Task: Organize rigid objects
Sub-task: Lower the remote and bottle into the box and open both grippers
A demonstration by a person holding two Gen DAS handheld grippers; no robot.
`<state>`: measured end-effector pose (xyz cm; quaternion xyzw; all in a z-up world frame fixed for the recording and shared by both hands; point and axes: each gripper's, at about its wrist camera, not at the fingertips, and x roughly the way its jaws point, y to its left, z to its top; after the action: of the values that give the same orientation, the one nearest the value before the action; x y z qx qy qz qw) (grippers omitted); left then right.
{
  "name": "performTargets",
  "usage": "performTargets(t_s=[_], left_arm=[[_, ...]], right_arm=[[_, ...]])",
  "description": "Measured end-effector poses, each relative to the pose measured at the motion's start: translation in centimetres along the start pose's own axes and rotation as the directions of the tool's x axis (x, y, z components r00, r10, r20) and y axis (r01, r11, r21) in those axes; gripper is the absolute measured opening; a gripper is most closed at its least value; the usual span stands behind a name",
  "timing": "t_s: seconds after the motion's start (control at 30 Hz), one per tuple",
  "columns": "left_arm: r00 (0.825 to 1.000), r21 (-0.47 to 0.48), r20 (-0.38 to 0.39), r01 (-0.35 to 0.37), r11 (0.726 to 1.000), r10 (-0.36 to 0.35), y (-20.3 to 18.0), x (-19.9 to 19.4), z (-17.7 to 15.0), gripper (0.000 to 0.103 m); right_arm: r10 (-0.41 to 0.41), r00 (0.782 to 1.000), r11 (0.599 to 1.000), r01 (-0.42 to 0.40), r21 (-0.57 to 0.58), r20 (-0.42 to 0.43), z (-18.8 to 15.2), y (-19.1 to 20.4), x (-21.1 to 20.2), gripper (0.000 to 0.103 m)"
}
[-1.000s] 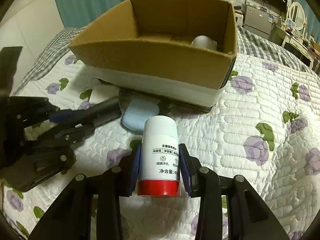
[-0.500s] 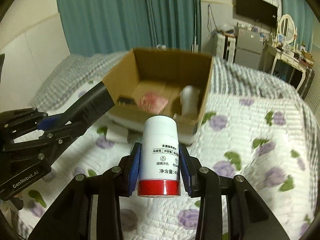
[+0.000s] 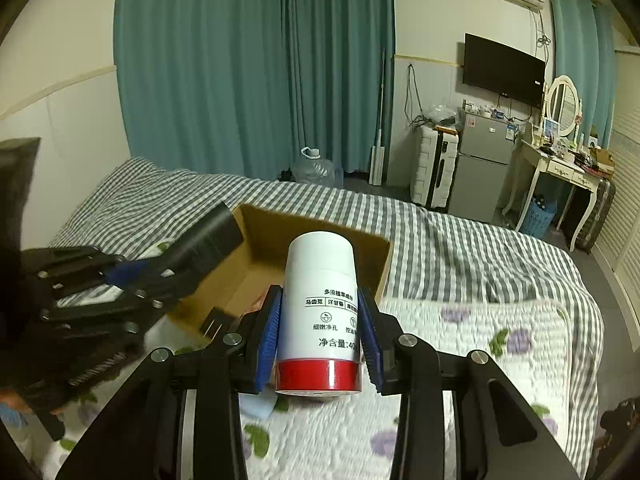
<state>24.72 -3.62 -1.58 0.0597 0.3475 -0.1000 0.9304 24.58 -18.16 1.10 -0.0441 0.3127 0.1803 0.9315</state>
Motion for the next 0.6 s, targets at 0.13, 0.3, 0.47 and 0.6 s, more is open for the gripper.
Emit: performTargets(t_s=[0.13, 0.3, 0.47, 0.6], left_arm=[[0.999, -0.02, -0.041, -0.006, 1.0, 0.006, 0.7, 4.0, 0.0, 0.02], [0.997, -0.042, -0.071, 0.007, 0.999, -0.01, 1.6, 7.8, -0.2, 0.02], [0.997, -0.057, -0.078, 0.011, 0.998, -0.016, 1.7, 9.6, -0.1, 0.02], [0.997, -0.062, -0.075, 0.008, 0.998, -0.012, 1.7, 9.7, -0.4, 0.02]], right_arm=[[-0.002, 1.0, 1.0, 0.001, -0.005, -0.009, 0.7, -0.5, 2.9, 0.036], [0.001, 0.999, 1.0, -0.001, -0.003, -0.038, 0.3, -1.2, 6.4, 0.036], [0.007, 0.996, 1.0, -0.007, -0.001, -0.093, -0.7, -1.8, 8.9, 0.036], [0.001, 0.995, 1.0, -0.001, -0.003, -0.103, -0.9, -1.9, 9.4, 0.036]])
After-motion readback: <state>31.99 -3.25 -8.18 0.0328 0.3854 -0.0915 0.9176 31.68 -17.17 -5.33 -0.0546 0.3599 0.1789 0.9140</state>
